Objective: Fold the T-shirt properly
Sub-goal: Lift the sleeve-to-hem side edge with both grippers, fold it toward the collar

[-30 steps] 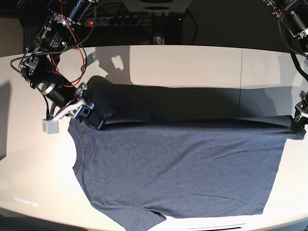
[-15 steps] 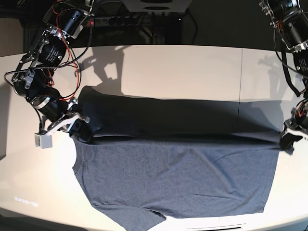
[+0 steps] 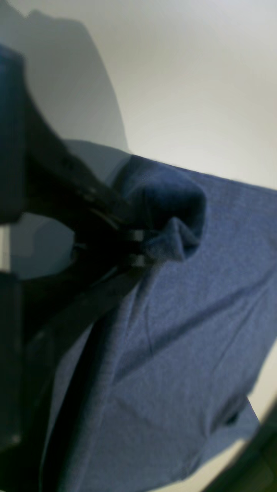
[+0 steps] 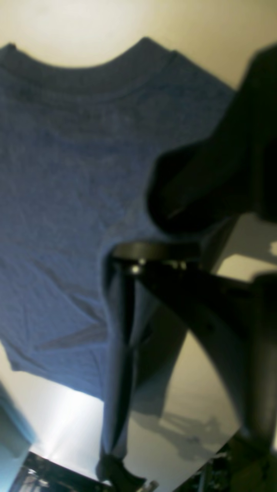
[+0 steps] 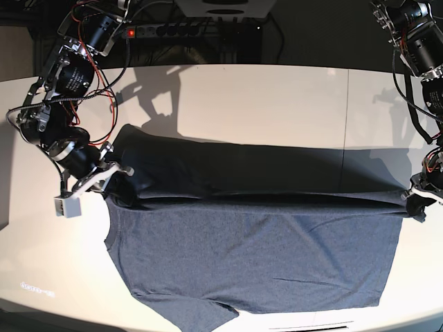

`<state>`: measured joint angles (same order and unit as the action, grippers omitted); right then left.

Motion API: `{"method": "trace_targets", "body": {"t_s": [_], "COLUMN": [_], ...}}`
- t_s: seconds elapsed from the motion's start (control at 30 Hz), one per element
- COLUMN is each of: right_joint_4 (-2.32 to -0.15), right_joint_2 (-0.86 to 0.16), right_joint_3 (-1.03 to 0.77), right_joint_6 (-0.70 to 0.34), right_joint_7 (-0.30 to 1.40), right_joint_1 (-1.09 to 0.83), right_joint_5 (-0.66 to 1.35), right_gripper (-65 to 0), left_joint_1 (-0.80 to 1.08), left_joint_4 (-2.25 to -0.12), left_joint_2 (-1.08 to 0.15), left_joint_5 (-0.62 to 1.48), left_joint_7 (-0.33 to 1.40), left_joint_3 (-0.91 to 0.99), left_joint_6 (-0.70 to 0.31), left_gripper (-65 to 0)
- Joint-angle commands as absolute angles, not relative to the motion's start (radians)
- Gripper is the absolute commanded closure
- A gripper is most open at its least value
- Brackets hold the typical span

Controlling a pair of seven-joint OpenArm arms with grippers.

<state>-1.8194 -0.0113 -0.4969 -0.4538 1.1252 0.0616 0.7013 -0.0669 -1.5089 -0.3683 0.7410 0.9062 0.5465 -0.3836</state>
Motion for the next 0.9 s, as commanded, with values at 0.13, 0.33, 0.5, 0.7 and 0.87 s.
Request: {"method": "trace_targets", "body": {"t_s": [0.13,0.33,0.5,0.7,0.87], "right_joint_4": [-1.823,-1.691,-1.594,-1.558,-1.552], "right_joint_2": [-0.022,-0.022,-0.022,-0.034,-0.057], "right_joint_3": [-0.427,-0.422,-0.422,-0.42,-0.42], "right_joint_6": [-0.524,-0.524,-0.524,-0.524,-0.524], "right_joint_7": [1.065,1.061,1.046,1.036,1.018], "right_joint_1": [0.128,0.197,0.244,0.289,0.293], "right_joint_5": [0.58,0.557,0.529,0.526,0.525], "right_gripper": [0.0,0.0,0.0,0.0,0.0], "left_joint_1": [-0.086,-0.086,-0.087,-0.162,-0.239], "left_joint_4": [-1.522,-1.522,-1.521,-1.42,-1.303], "left_joint_2": [-0.391,-0.391,-0.391,-0.395,-0.397], "left_joint_5": [0.738,0.715,0.715,0.712,0.712], "left_joint_7": [0.841,0.833,0.811,0.82,0.819], "left_joint_3": [0.554,0.554,0.554,0.508,0.445], "left_joint_6": [-0.412,-0.412,-0.412,-0.413,-0.413], "left_gripper": [0.0,0.0,0.0,0.0,0.0]}}
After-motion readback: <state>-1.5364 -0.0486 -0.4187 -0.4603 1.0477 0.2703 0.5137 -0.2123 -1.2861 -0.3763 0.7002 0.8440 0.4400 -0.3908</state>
